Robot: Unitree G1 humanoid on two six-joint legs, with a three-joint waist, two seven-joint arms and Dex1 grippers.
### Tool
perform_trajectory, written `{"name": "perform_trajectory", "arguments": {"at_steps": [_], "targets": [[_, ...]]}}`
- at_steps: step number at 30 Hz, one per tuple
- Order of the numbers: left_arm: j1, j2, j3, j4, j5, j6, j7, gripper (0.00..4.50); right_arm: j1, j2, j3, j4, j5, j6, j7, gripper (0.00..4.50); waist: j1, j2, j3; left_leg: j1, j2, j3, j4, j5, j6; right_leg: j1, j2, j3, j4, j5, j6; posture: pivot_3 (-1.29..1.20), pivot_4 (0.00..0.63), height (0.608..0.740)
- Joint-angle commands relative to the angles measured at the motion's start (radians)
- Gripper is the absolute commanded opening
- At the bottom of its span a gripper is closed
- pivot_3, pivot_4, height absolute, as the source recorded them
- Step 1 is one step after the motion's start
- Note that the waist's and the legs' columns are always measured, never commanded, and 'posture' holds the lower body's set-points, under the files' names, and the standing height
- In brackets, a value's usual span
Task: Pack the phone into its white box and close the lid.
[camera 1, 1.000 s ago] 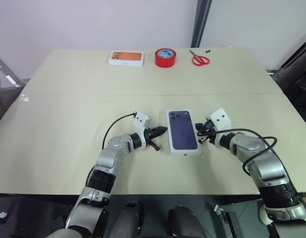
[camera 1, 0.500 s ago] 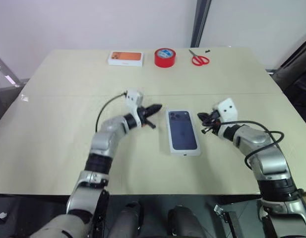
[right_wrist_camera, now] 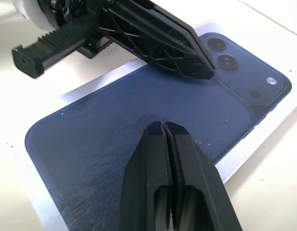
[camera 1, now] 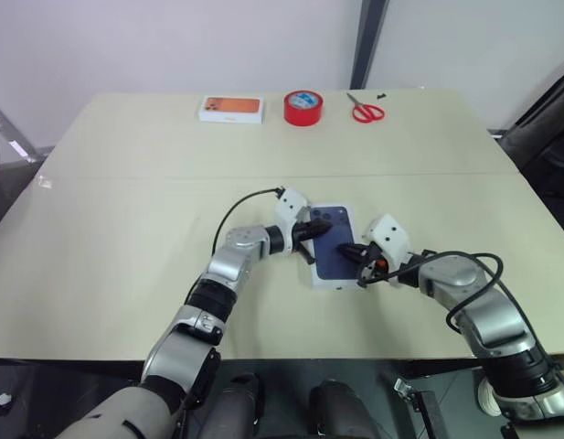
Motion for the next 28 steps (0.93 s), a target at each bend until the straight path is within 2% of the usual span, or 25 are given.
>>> {"name": "perform_trajectory", "arguments": {"at_steps": [1,3,7,10,14,19,28], "targets": [[0.026,0.030,0.036,-0.020,-0.018,0.020,-0.005,0.26,-0.027,0.041,-0.063,-0.009,0.085,0.079,-0.011,0.32,-0.003,0.000,0.000,0.000,0.000,0.000,0.000,0.000,0.000,0.000,0.000,0.000,0.000,0.000,0.000,0.00,0.150,0.734],[0.040,0.055,0.079,-0.107,-0.057,-0.002,-0.015,0.84,-0.047,0.043,-0.096,-0.002,0.098,0.063,-0.005,0.89,-0.007,0.000,0.000,0.000,0.000,0.000,0.000,0.000,0.000,-0.001,0.000,0.000,0.000,0.000,0.000,0.00,0.150,0.734],[0.067,0.162,0.129,-0.266,-0.108,0.027,-0.069,2.79,-0.085,0.052,-0.179,0.008,0.174,0.066,0.006,2.91,-0.019,0.000,0.001,-0.003,0.000,0.000,-0.001,0.002,-0.003,-0.004,0.000,0.000,0.001,0.000,0.000,0.00,0.150,0.734],[0.086,0.251,0.165,-0.322,-0.114,0.037,-0.075,4.43,-0.077,0.018,-0.179,0.012,0.168,0.051,0.042,4.50,-0.019,0.000,0.001,-0.002,0.000,0.000,-0.001,0.002,-0.003,-0.004,0.000,0.000,0.001,0.000,0.000,0.00,0.150,0.734],[0.170,0.375,0.201,-0.408,-0.158,0.094,-0.150,4.48,-0.057,-0.029,-0.197,0.011,0.166,0.016,0.097,4.50,-0.020,0.000,0.001,-0.002,0.000,0.000,-0.002,0.001,-0.002,-0.004,0.000,0.000,0.000,0.000,0.000,0.00,0.150,0.734],[0.344,0.512,0.281,-0.507,-0.196,0.099,-0.192,4.48,0.020,-0.107,-0.255,0.016,0.173,-0.057,0.176,4.50,-0.018,0.001,0.001,-0.002,0.000,-0.001,-0.002,0.000,-0.001,-0.004,-0.001,0.000,0.000,0.000,0.000,0.00,0.150,0.734],[0.614,0.628,0.432,-0.634,-0.284,0.163,-0.192,4.48,0.178,-0.197,-0.359,0.004,0.185,-0.100,0.239,4.50,-0.018,0.001,0.002,-0.002,0.000,0.000,-0.002,-0.001,0.001,-0.003,-0.001,0.001,-0.001,0.000,-0.001,0.00,0.150,0.734]]}}
